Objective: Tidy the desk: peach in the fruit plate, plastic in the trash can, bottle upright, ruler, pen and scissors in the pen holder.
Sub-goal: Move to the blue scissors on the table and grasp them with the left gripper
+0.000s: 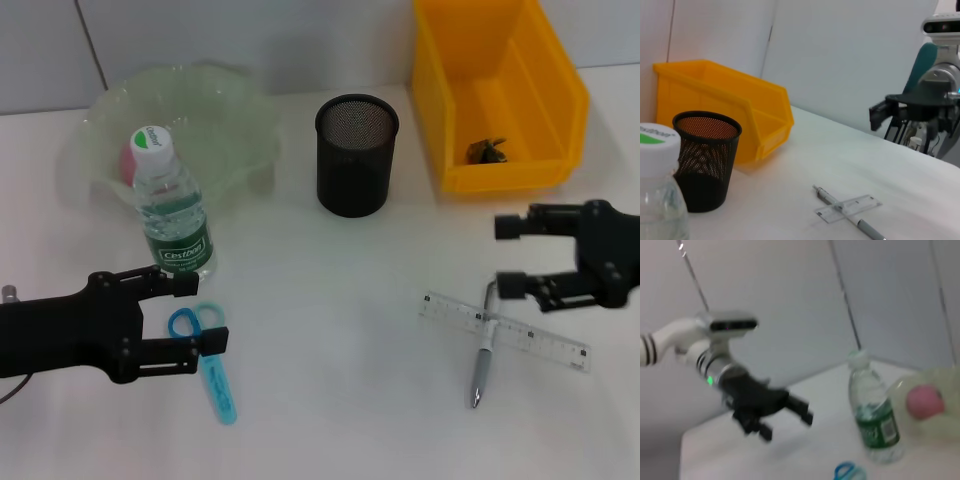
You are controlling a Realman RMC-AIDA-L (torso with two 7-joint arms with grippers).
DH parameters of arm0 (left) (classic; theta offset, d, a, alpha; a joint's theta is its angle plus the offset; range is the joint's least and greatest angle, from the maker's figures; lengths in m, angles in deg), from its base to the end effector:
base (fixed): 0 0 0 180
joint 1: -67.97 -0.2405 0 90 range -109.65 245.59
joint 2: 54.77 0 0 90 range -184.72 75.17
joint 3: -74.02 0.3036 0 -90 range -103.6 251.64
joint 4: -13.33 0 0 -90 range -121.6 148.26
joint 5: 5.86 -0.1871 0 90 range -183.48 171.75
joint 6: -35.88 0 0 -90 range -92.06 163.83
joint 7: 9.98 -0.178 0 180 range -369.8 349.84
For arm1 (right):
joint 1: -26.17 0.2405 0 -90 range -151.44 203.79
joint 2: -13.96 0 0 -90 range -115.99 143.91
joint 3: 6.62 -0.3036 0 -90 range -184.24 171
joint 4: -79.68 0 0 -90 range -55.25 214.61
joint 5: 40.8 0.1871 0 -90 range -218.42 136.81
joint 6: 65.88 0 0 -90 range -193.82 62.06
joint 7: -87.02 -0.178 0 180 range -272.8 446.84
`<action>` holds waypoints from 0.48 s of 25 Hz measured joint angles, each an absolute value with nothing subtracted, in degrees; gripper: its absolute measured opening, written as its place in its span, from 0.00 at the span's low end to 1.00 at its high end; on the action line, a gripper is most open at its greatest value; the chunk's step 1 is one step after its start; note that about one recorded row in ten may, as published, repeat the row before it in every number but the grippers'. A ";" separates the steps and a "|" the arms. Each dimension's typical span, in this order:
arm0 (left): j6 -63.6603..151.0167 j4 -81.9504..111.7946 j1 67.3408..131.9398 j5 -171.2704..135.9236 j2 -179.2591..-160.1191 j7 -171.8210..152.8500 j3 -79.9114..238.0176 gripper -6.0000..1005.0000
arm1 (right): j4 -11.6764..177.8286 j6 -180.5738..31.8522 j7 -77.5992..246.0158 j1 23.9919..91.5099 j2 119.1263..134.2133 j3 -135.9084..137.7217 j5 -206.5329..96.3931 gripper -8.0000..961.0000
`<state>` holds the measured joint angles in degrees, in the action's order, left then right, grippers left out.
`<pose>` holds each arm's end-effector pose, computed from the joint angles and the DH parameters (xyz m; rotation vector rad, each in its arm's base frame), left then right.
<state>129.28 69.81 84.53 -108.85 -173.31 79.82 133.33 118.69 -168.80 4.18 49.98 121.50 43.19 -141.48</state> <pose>-0.2710 0.2850 -0.0417 -2.8370 -0.6212 -0.6714 0.2932 0.3062 0.0259 -2.8347 0.5962 0.7901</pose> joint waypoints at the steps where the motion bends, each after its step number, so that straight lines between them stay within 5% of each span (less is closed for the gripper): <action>1: 129.36 70.21 84.53 -108.84 -173.31 80.51 133.44 0.83 | 119.19 -169.48 3.74 50.04 121.22 42.99 -142.58 0.82; 12: 130.81 75.35 84.42 -109.45 -173.03 91.17 134.48 0.83 | 122.05 -168.66 2.35 52.39 121.62 42.45 -154.75 0.81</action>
